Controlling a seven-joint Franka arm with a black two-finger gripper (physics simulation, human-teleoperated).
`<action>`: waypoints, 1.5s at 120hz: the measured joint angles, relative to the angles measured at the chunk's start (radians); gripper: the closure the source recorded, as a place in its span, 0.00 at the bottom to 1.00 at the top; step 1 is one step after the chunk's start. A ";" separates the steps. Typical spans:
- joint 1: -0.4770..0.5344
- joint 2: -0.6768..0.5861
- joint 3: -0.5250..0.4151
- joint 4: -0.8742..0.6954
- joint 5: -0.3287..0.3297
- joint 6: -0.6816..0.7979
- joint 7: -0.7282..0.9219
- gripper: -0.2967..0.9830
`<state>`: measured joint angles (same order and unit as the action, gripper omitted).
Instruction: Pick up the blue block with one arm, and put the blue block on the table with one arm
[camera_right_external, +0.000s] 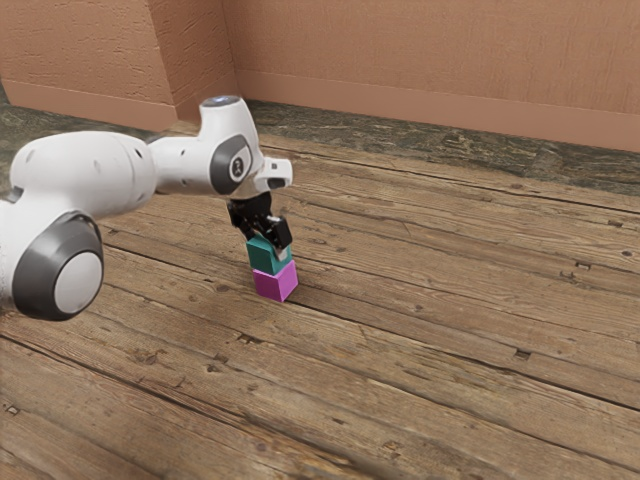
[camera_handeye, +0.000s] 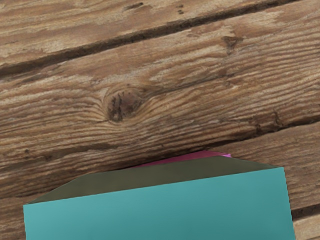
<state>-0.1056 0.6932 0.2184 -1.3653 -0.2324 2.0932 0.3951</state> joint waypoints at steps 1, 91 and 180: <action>0.000 0.001 0.000 0.000 0.000 0.000 0.000 0.25; -0.010 0.010 -0.004 0.016 0.009 0.002 0.002 0.45; -0.163 -0.064 0.004 0.000 0.052 0.004 -0.018 0.52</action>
<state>-0.2681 0.6294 0.2220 -1.3649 -0.1801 2.0970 0.3766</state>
